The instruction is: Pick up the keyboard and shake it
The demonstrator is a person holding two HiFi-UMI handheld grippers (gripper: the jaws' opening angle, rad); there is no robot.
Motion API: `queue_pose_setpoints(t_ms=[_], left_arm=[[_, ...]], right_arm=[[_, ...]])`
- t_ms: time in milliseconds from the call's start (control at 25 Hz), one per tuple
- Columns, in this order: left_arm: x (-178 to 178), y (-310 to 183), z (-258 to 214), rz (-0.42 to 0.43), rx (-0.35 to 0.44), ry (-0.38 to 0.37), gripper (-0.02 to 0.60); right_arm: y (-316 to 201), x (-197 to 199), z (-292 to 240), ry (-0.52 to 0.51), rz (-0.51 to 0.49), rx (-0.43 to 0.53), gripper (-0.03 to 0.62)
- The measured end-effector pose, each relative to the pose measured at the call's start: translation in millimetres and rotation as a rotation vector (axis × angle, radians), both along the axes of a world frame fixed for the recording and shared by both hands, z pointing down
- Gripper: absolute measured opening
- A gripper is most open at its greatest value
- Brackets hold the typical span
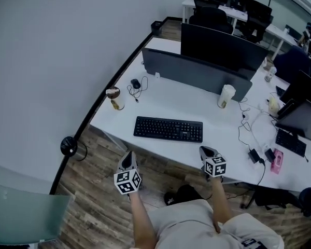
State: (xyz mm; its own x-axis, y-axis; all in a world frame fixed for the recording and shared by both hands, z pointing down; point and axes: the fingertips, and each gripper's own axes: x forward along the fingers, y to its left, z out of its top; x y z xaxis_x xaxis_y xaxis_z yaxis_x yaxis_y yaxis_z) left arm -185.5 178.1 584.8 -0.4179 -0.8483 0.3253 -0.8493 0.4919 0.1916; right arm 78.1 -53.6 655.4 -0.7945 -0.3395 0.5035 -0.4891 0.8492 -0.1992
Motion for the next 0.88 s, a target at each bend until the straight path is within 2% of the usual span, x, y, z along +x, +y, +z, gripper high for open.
queue_pose_setpoints(t_ms=[440,640,760,880], left_arm=[[-45.9,-41.7,15.5,0.075,-0.001,0.043,0.012],[-84.5,-66.1,12.9,0.085,0.016,0.063,0.012],[-110.3,-81.9,12.4,0.086,0.028,0.079,0.012],[-138.0,-96.4,20.1,0.109,-0.002,0.109,0.012]], right_arm=[[-48.2,-18.5,12.9,-0.027,0.133,-0.059,0.038],[-79.8,-24.0,32.6,-0.069,0.199,-0.149,0.040],[-102.4,-28.6,38.9,-0.061,0.237,-0.166,0.040],[-117.3,-35.4,40.1,-0.082,0.305,-0.194,0.039]])
